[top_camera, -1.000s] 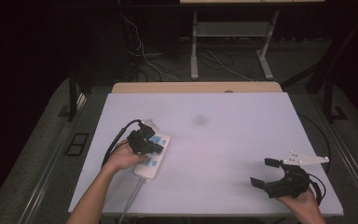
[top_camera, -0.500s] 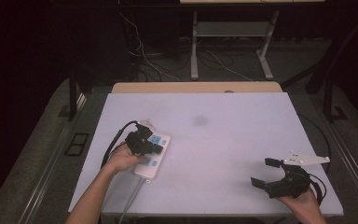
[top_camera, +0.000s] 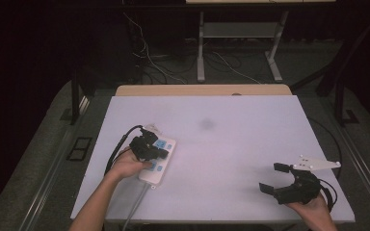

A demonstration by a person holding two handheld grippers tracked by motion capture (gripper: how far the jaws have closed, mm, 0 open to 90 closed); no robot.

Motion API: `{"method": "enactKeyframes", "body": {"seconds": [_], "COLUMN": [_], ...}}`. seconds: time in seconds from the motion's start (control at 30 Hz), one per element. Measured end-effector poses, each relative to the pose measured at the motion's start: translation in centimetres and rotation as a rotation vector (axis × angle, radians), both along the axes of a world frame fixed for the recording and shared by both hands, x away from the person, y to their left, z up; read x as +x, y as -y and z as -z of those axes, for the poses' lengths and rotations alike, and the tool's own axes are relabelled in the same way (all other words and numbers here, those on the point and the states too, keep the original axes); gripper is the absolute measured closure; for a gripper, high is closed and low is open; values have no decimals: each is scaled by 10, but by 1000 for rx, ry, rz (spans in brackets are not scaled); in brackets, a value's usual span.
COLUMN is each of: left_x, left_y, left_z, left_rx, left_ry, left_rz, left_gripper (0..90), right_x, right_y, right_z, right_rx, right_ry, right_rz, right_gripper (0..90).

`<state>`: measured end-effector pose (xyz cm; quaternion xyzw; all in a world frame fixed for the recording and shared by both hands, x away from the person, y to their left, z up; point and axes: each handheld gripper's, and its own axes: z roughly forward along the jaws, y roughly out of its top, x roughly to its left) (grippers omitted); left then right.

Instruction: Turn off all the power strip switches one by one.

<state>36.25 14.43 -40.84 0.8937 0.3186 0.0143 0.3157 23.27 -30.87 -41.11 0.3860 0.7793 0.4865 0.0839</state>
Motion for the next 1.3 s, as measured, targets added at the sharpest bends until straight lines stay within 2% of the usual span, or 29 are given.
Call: {"method": "enactKeyframes", "body": {"seconds": [0.17, 0.3, 0.37, 0.4, 0.53, 0.77, 1.0, 1.3], "left_x": [-2, -2, -2, -2, -2, -3, -4, 1], "left_y": [1, 1, 0, 1, -2, -3, 2, 4], "left_z": [0, -1, -4, -4, -5, -10, -20, -27], "left_rx": [9, 10, -7, 21, 22, 22, 41, 55], "left_ry": [18, 17, 18, 29, 19, 32, 49, 46], "left_rz": [1, 0, -6, -5, 3, 9, 39, 61], "left_gripper": [897, 896, 896, 896, 895, 895, 894, 894], "right_x": [0, -1, 0, 0, 0, 0, 1, 1], "right_y": [0, 1, 1, 1, 1, 1, -1, -1], "right_z": [0, -1, -1, -1, 0, 0, 1, 1], "right_rx": [0, 3, 4, 3, -9, -3, -1, 0], "right_ry": [2, 3, 3, 3, 2, 0, -3, -4], "right_rz": [0, 2, 3, 3, 0, 6, 1, 1], "right_gripper": [5, 5, 5, 5, 5, 5, 5, 5]}}
